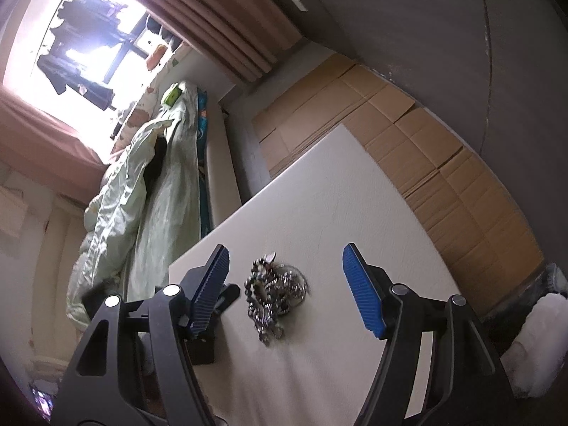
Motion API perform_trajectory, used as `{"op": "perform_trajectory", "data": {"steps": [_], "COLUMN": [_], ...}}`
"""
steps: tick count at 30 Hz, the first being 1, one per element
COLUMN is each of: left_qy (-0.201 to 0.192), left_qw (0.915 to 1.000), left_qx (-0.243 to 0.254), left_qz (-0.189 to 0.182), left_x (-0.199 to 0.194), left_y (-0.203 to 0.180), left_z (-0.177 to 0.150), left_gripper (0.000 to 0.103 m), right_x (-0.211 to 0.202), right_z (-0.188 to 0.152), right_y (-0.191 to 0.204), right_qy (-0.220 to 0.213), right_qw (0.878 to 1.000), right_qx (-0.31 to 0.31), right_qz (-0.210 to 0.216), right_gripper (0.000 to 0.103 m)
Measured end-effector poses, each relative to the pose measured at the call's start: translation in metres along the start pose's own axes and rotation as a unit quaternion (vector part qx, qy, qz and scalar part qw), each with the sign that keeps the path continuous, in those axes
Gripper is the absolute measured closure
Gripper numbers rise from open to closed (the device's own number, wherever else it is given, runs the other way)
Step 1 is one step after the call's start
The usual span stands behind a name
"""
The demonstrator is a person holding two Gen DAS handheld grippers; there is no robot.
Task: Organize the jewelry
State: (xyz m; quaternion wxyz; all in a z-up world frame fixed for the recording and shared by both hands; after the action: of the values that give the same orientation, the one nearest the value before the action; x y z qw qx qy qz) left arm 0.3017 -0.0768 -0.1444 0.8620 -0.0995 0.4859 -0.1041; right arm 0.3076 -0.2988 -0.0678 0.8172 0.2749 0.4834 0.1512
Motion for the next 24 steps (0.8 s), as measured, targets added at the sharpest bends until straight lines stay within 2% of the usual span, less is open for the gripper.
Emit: {"op": "perform_trajectory", "data": {"steps": [3,8,11,12,15,17,18,24], "left_qy": [0.001,0.014,0.018,0.018,0.022,0.012,0.009,-0.022], "left_qw": [0.9997,0.9995,0.9993,0.9993,0.9997,0.9999,0.9999,0.9989], "left_qx": [0.017,0.02,0.02,0.019,-0.007,-0.005,-0.006,-0.011], "left_qz": [0.019,0.02,0.025,0.026,0.005,0.005,0.001,-0.039], "left_x": [0.008,0.021,0.025,0.025,0.021,0.013,0.009,-0.026], "left_y": [-0.003,-0.003,-0.001,-0.001,0.005,0.005,0.004,-0.007], "left_z": [-0.001,-0.004,-0.006,-0.006,-0.007,-0.006,-0.006,0.0], "left_gripper": [0.075,0.075,0.081,0.088,0.091,0.092,0.097,0.097], "right_x": [0.002,0.004,0.004,0.005,0.011,0.018,0.02,0.032], "right_z": [0.007,0.009,0.008,0.006,0.005,0.0,-0.002,-0.014], "right_y": [-0.002,-0.002,-0.001,-0.001,0.001,0.003,0.004,0.016], "right_qy": [-0.002,0.0,0.002,0.004,0.013,0.024,0.028,0.046], "right_qw": [1.0,1.0,1.0,1.0,0.999,0.999,0.999,0.997], "right_qx": [0.005,0.0,-0.005,-0.007,-0.018,-0.026,-0.03,-0.058], "right_qz": [0.002,-0.005,-0.009,-0.012,-0.024,-0.03,-0.033,-0.036], "right_gripper": [0.035,0.035,0.035,0.035,0.035,0.035,0.035,0.035]}}
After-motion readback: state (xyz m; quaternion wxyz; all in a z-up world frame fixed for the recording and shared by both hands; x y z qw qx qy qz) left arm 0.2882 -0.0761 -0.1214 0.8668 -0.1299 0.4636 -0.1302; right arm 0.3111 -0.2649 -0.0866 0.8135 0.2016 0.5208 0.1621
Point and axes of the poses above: each gripper's, at about its wrist camera, not at the fingertips, and x roughly the way its jaws point, y to its left, z to its top, the point moved 3 cm from there along x, roughly the way its jaws point
